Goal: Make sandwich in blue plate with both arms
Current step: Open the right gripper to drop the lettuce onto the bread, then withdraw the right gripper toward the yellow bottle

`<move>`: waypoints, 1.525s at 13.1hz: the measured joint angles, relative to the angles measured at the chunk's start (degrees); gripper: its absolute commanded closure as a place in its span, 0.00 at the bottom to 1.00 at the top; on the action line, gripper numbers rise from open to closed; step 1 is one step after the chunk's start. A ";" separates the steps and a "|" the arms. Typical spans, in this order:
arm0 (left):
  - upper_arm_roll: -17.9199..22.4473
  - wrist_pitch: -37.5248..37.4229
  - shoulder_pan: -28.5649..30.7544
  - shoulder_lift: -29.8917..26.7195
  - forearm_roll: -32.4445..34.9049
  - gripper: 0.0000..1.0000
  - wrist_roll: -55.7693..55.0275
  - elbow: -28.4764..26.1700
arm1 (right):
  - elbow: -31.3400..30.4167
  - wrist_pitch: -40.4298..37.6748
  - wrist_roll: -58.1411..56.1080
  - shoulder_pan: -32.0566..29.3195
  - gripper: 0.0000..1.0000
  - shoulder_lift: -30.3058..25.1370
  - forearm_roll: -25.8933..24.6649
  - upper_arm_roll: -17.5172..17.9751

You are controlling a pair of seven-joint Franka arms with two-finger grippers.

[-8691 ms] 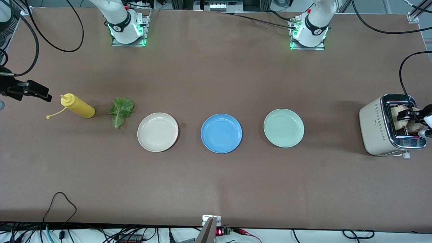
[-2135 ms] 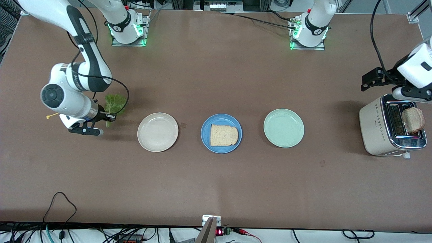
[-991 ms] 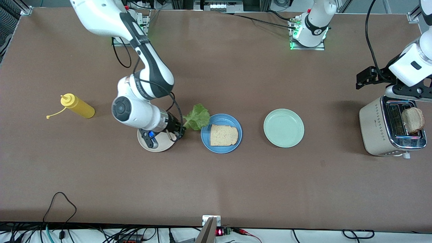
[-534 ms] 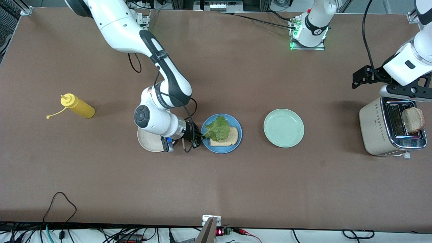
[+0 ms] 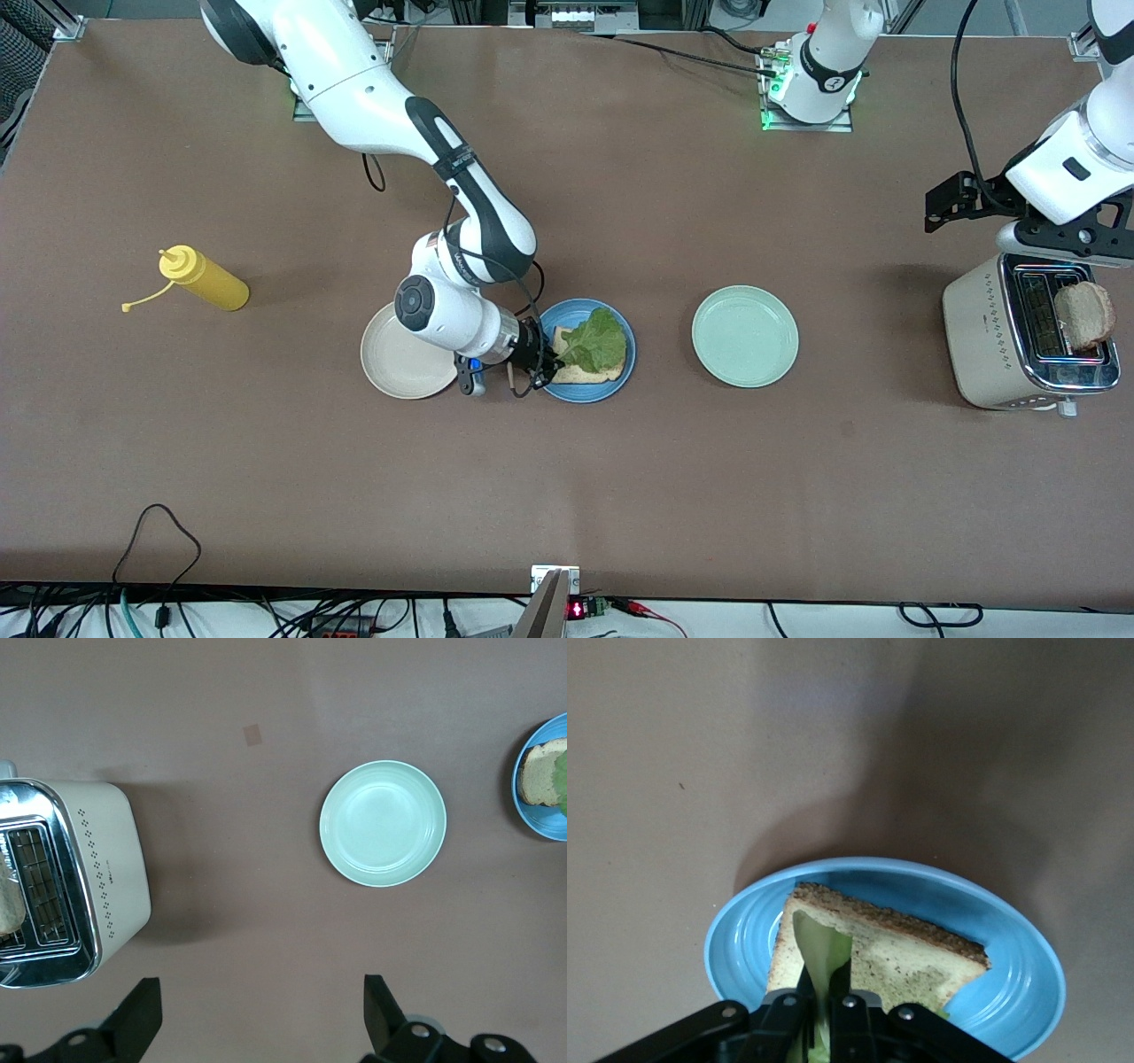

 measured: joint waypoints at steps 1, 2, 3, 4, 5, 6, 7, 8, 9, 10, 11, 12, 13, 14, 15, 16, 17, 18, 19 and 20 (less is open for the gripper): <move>0.00 0.00 0.00 0.00 0.00 0.00 0.00 0.00 | 0.09 0.00 0.00 0.04 0.00 0.00 -0.01 -0.01; 0.00 0.00 0.00 0.00 0.00 0.00 0.00 0.00 | 0.23 0.00 -0.04 0.06 0.00 0.00 -0.03 -0.01; 0.00 0.00 0.00 0.00 0.00 0.00 0.00 0.00 | 0.38 0.00 -0.10 0.08 0.00 -0.01 -0.07 -0.04; 0.00 0.00 0.00 0.00 0.00 0.00 0.00 0.00 | 0.62 -0.02 -0.21 0.08 0.00 -0.02 -0.30 -0.12; -0.01 0.00 0.00 0.00 0.00 0.00 0.00 0.00 | 0.89 -0.24 -0.31 0.08 0.00 -0.04 -0.84 -0.22; -0.03 0.00 0.00 0.00 0.00 0.00 0.00 0.00 | 1.07 -0.81 -0.31 0.07 0.00 -0.12 -1.82 -0.32; -0.05 0.00 0.00 0.00 0.00 0.00 0.00 0.00 | 1.22 -1.83 -0.32 0.03 0.00 -0.22 -2.94 -0.54; -0.10 0.00 0.00 0.00 0.00 0.00 0.00 0.00 | 1.41 -3.40 -0.44 -0.07 0.00 -0.36 -4.22 -0.92; -0.14 0.00 0.00 0.00 0.00 0.00 0.00 0.00 | 1.63 -5.50 -0.72 -0.46 0.00 -0.75 -5.35 -1.20; -0.17 0.00 0.00 0.00 0.00 0.00 0.00 0.00 | 1.97 -7.97 -1.30 -1.11 0.00 -1.42 -6.26 -1.46; -0.19 0.00 0.01 0.00 0.00 0.00 0.00 0.00 | 2.34 -10.92 -2.19 -1.99 0.00 -2.49 -7.16 -1.65; -0.18 0.00 0.07 0.00 0.00 0.00 0.00 0.00 | 2.64 -14.47 -3.30 -3.13 0.00 -4.03 -8.39 -1.79; -0.15 0.00 0.17 0.00 0.00 0.00 0.00 0.00 | 2.86 -18.12 -4.62 -4.45 0.00 -5.82 -9.95 -1.86; -0.10 0.00 0.25 0.00 0.00 0.00 0.00 0.00 | 3.02 -21.93 -6.70 -5.89 0.00 -7.81 -11.72 -1.90; -0.06 0.00 0.29 0.00 0.00 0.00 0.00 0.00 | 3.11 -26.02 -9.59 -7.24 0.00 -9.93 -13.93 -1.91; -0.04 0.00 0.29 0.00 0.00 0.00 0.00 0.00 | 3.16 -29.99 -12.84 -8.30 0.00 -12.12 -16.86 -1.97; -0.04 0.00 0.29 0.00 0.00 0.00 0.00 0.00 | 3.18 -34.06 -16.24 -9.16 0.00 -14.48 -19.90 -2.13; -0.04 0.00 0.29 0.00 0.00 0.00 0.00 0.00 | 3.18 -38.02 -19.87 -9.91 0.00 -16.67 -22.19 -2.36; -0.04 0.00 0.29 0.00 0.00 0.00 0.00 0.00 | 3.17 -41.85 -24.06 -10.84 0.00 -18.72 -23.95 -2.59; -0.04 -0.01 0.29 0.00 0.00 0.00 0.00 0.00 | 3.16 -45.31 -28.60 -12.12 0.00 -20.59 -25.50 -2.73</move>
